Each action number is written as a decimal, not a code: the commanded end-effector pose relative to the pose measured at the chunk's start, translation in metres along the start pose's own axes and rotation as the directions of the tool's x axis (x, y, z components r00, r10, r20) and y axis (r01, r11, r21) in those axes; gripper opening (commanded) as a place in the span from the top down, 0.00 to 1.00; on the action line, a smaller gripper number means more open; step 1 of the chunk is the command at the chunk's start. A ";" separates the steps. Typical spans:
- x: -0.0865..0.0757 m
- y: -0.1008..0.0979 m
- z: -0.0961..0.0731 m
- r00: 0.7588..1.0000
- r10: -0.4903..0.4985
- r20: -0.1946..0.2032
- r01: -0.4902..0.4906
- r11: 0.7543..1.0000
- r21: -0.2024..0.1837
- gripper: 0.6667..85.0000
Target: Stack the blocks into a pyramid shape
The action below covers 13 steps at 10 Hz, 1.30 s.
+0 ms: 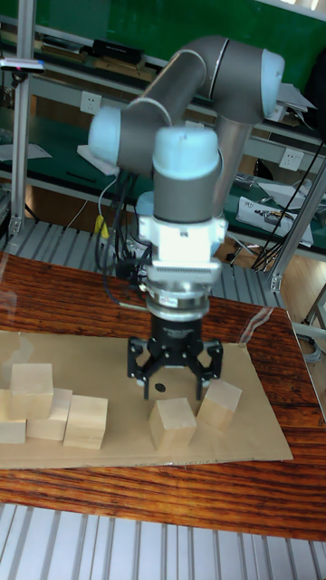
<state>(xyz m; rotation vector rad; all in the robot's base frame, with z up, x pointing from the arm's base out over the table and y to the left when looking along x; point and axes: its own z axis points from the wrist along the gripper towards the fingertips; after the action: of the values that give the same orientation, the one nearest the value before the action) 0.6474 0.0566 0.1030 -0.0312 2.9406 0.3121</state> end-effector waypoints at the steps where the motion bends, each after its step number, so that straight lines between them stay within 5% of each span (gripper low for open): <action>1: 0.000 0.012 0.034 0.997 -0.073 0.001 0.073 0.997 0.009 0.12; 4: 0.012 -0.006 0.042 0.982 -0.176 -0.068 0.181 0.982 0.062 0.14; 6: 0.021 -0.009 0.044 0.966 -0.235 -0.110 0.241 0.970 0.040 0.15; 9: 0.029 0.004 0.045 0.950 -0.288 -0.123 0.284 0.958 -0.047 0.10; 13: 0.026 0.000 0.050 0.948 -0.299 -0.113 0.294 0.954 -0.057 0.13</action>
<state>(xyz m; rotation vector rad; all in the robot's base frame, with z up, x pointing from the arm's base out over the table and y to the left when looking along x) 0.6293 0.0657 0.0516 -0.4964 2.9967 0.2931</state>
